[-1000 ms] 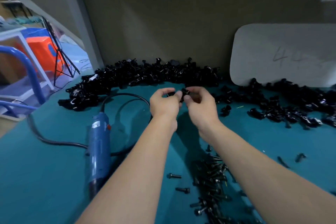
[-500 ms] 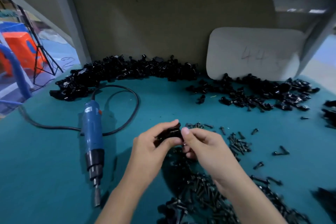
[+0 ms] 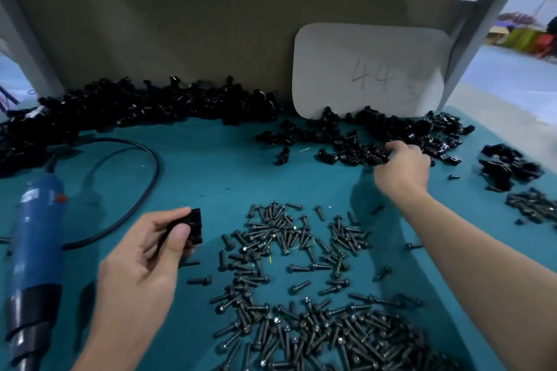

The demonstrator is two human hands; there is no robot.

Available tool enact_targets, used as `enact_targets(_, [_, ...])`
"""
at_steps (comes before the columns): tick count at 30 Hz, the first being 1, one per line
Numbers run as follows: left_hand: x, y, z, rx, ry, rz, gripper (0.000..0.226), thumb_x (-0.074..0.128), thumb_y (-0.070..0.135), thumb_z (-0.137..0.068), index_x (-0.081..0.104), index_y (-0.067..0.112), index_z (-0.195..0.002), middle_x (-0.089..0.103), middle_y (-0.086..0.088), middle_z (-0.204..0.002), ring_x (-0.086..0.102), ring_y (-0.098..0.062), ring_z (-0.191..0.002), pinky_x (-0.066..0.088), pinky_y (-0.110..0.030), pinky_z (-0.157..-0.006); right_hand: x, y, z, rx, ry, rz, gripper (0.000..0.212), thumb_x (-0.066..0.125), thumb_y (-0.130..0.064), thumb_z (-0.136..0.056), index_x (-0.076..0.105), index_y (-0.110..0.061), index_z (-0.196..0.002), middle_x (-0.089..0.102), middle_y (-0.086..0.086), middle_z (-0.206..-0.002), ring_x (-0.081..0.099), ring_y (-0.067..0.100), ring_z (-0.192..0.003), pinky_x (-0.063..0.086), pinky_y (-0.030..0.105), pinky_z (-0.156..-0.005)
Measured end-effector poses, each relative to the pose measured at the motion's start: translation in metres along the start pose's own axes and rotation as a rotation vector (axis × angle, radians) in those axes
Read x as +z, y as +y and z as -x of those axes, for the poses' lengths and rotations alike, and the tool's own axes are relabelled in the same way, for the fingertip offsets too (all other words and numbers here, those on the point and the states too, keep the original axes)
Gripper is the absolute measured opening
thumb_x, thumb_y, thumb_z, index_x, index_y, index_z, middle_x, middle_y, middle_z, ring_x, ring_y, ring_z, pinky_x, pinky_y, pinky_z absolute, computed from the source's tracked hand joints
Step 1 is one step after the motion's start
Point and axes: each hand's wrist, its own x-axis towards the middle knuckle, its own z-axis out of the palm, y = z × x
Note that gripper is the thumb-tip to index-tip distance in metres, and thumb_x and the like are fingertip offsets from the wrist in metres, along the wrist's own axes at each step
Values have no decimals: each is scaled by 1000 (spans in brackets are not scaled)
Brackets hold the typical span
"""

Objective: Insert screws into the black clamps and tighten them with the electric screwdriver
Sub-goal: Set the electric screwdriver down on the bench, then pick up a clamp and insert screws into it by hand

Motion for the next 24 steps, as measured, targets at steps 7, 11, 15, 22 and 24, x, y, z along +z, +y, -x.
enact_targets(7, [5,-8,2,42,62,-50,44,62,64,-89,73,31,-115,79,6,-103,79,-17,-82,62,-36,-77,7,25,-56,-80,-177,253,41,44,-23,-105,52,-32,-144,59,14,-130,33,42,-132,39,45,-96])
enact_targets(11, [6,-7,4,43,67,-66,47,61,67,-90,73,30,-116,78,7,-106,79,-17,-82,63,-36,-76,2,28,-60,-116,-108,82,11,58,-27,-102,67,-32,-104,69,8,-94,52,42,-121,50,46,-97])
enact_targets(15, [6,-2,4,44,58,-64,40,61,61,-89,73,32,-115,78,8,-106,79,-15,-83,63,-30,-78,-2,25,-54,-67,-58,-38,8,61,-34,-100,67,-35,-95,66,6,-106,57,38,-115,51,52,-96])
enact_targets(22, [4,0,4,32,39,-74,21,64,51,-97,72,39,-112,78,13,-102,79,-12,-83,62,-28,-79,-5,28,-41,-67,92,-340,23,58,-35,-103,73,-20,-112,67,-5,-95,62,22,-98,47,34,-83])
enact_targets(24, [3,2,3,30,28,-68,22,62,49,-97,72,38,-113,78,15,-103,79,-11,-84,61,-30,-80,-10,25,-35,-69,133,-429,23,56,-34,-104,71,-20,-115,68,-5,-96,64,22,-99,54,40,-88])
